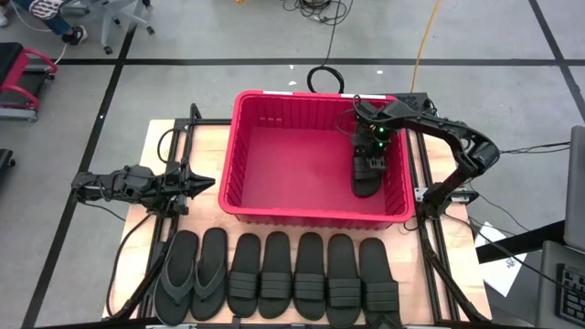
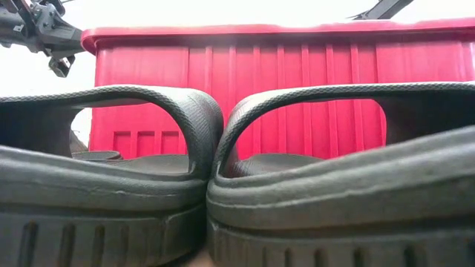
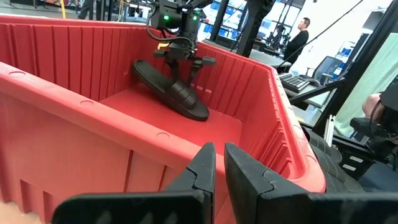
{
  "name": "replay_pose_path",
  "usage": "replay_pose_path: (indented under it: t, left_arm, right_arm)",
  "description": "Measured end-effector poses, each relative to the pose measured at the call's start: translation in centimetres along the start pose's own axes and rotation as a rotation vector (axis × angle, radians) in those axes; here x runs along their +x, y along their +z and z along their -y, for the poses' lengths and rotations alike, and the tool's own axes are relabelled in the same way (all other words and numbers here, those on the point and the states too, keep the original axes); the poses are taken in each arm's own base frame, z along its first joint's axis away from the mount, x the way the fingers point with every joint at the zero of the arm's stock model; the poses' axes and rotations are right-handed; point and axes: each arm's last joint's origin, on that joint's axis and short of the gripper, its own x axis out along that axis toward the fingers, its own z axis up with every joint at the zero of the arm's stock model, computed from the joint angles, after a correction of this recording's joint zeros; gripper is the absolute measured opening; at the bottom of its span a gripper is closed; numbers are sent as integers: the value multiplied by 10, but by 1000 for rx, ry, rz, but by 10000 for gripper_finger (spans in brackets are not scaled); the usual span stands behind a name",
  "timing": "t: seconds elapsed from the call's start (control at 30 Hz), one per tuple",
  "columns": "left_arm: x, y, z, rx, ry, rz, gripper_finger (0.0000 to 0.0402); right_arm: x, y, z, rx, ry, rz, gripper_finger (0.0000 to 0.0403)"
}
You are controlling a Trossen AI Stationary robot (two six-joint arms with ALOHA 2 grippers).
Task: Pick and place slides into bin
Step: Put the black slide into the red bin
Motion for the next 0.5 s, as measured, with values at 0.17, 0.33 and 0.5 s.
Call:
replay_pose_path:
  t: [0.17, 0.33, 0.5]
  left_arm:
    - [0, 0, 0, -1, 0, 0, 31]
    - [0, 0, 0, -1, 0, 0, 31]
    - [0, 0, 0, -1, 0, 0, 31]
  right_arm:
    - [4, -2, -1, 6, 18, 1, 124]
    - [4, -3, -1, 32, 24, -1, 49]
    - [4, -5, -4, 42, 48, -29, 11]
